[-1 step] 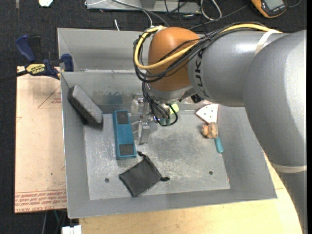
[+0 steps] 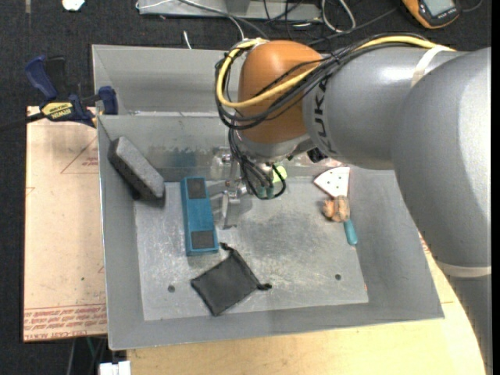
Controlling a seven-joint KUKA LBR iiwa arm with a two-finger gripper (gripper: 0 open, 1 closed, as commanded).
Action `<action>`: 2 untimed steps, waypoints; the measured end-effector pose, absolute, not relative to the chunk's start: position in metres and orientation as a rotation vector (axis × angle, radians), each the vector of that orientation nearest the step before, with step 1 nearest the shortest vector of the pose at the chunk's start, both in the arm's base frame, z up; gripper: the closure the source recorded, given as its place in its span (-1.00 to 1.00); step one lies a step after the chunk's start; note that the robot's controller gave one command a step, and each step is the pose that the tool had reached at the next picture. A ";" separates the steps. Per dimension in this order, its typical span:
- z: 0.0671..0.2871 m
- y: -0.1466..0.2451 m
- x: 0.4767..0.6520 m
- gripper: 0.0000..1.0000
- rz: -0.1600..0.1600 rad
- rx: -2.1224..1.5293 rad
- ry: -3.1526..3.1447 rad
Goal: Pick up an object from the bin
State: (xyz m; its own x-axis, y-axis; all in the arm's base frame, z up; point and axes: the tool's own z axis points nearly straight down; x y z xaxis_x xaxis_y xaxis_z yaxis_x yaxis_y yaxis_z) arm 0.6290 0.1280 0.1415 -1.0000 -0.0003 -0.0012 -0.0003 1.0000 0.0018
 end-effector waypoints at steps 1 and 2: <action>0.066 0.084 0.579 -1.00 0.002 0.110 3.149; 0.072 0.037 0.646 -1.00 0.009 -0.009 3.120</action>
Offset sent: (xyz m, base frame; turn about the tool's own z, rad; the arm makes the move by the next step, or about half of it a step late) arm 0.0149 -0.0888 -0.0715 -0.0097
